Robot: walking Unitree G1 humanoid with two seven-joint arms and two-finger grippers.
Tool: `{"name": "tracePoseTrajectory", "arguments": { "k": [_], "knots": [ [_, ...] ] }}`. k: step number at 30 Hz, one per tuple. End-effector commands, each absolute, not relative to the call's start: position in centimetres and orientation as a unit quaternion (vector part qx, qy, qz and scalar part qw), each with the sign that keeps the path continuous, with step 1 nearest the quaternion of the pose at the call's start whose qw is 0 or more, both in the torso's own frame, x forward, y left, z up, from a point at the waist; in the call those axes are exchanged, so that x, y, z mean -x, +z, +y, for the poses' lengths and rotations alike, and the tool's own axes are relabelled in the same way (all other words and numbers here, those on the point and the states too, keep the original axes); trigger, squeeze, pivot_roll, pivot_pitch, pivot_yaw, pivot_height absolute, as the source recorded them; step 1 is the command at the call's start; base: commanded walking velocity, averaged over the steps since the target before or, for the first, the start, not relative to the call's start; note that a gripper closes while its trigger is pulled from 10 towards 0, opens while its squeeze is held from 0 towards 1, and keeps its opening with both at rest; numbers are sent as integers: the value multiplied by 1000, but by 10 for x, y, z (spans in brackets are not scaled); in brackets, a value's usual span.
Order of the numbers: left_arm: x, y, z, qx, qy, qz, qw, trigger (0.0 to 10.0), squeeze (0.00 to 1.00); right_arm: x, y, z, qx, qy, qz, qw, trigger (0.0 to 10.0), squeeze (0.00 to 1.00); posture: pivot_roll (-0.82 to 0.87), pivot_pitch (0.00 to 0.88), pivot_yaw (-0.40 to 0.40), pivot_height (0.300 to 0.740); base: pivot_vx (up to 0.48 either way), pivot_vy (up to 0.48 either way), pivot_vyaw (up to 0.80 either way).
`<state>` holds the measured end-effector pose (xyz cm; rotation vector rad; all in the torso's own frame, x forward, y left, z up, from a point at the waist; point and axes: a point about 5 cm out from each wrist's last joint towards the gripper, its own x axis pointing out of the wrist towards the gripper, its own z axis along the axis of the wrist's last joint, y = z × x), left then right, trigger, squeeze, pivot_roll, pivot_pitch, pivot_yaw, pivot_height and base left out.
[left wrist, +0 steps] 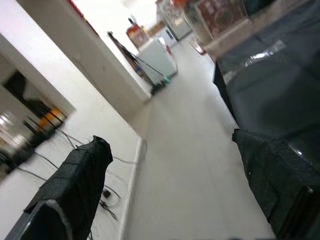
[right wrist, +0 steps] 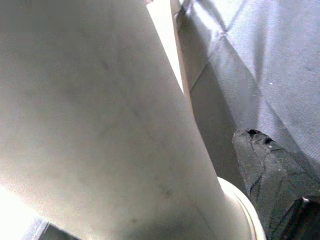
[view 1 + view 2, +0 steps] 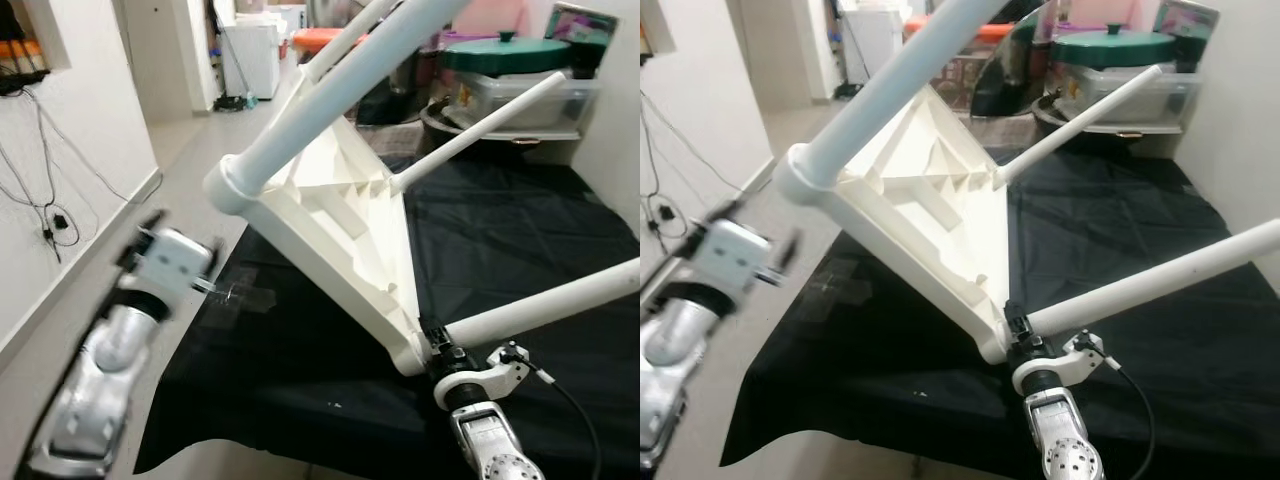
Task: Building children table
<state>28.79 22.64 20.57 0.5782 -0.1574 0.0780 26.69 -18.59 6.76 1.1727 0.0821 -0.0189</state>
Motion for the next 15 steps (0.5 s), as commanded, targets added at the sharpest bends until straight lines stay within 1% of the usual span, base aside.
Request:
{"name": "tracePoseTrajectory", "arguments": {
  "k": [1, 15],
  "knots": [
    [-289, 206, 229, -295, 18, -81, 952, 10000, 0, -281, 51, -252, -587, -430, 103, 678, 10000, 0, 177, 54, 37, 740, 0, 0, 0],
    [-289, 206, 229, -295, 18, -81, 952, 10000, 0, -281, 51, -252, -587, -430, 103, 678, 10000, 0, 177, 54, 37, 740, 0, 0, 0]
  ]
}}
